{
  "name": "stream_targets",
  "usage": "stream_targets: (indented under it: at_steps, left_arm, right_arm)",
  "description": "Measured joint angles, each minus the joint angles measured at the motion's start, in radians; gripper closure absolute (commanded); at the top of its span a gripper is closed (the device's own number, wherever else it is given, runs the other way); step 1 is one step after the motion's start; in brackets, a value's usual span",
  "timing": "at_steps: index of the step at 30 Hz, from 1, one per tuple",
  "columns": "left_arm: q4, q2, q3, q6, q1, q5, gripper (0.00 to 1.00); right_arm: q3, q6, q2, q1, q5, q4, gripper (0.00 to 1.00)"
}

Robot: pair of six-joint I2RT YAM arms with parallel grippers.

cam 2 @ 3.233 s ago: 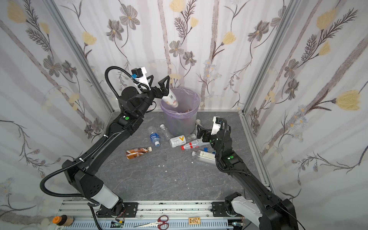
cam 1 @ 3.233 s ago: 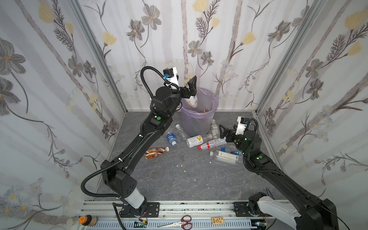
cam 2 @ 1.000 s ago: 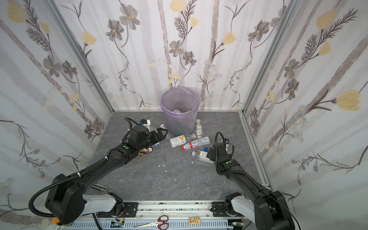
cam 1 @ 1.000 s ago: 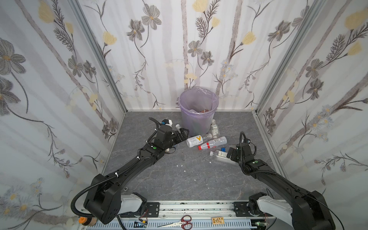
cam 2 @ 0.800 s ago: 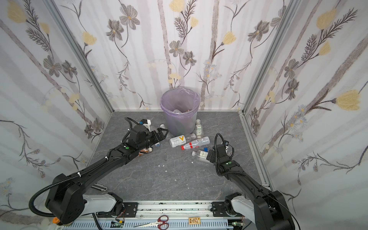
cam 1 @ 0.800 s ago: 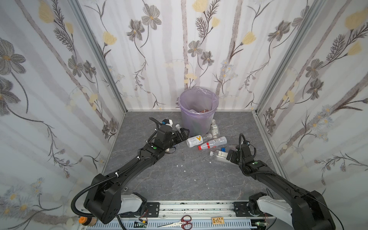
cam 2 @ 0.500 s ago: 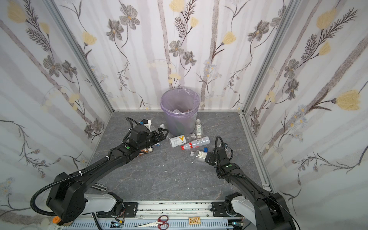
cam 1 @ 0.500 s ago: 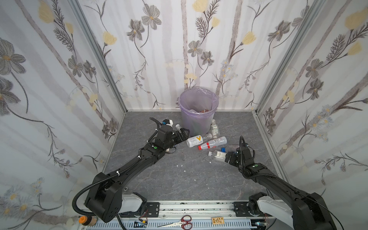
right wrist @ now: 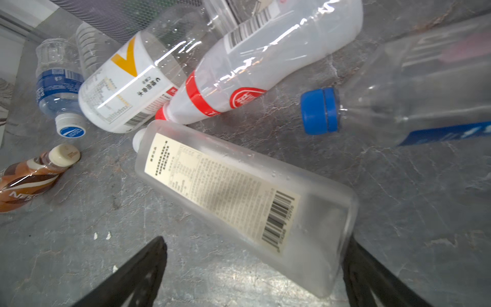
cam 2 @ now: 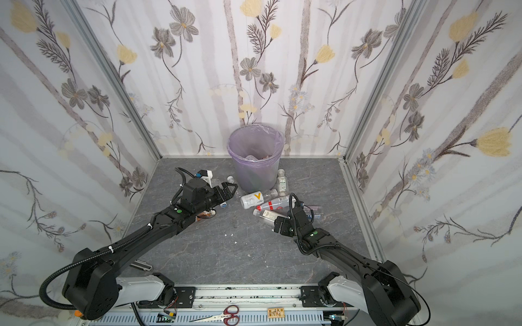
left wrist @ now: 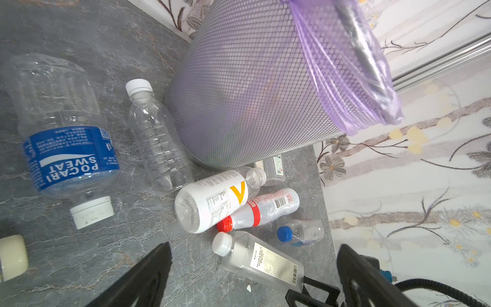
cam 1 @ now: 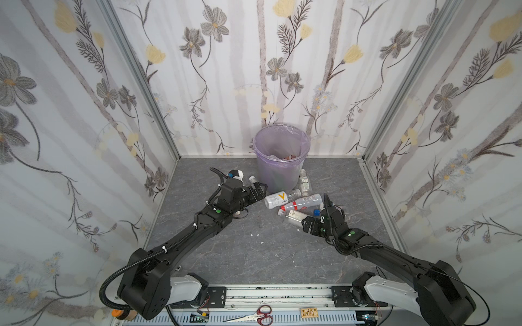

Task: Throw the plastic bottles in the bin
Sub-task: 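Close the right gripper around the square bottle's body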

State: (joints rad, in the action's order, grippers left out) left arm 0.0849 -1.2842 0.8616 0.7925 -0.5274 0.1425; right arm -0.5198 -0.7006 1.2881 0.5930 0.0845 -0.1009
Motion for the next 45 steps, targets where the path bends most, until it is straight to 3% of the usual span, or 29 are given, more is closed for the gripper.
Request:
stream_targets:
  at_steps: [8,18,23,35,41,45]
  left_arm:
    - [0.000,0.023,-0.017,0.000,0.033,0.009,0.00]
    - [0.008,0.095,-0.061,0.003,0.081,0.045,0.00]
    - [0.008,0.126,-0.082,0.004,0.114,0.065,0.00]
    - [0.007,0.122,-0.089,0.003,0.138,0.097,0.00]
    - [0.004,0.133,-0.090,0.000,0.157,0.098,0.00]
    - [0.000,0.134,-0.092,0.000,0.161,0.098,0.00]
  right_arm:
    - [-0.154,0.194,0.039,0.049,0.106,-0.131,0.00]
    - [-0.455,0.513,0.424,0.234,0.275,-0.223,0.00]
    - [-0.532,0.623,0.539,0.280,0.315,-0.261,0.00]
    - [-0.572,0.737,0.650,0.282,0.337,-0.277,0.01]
    - [-0.575,0.748,0.676,0.282,0.340,-0.271,0.20]
    - [-0.573,0.754,0.688,0.288,0.330,-0.268,0.23]
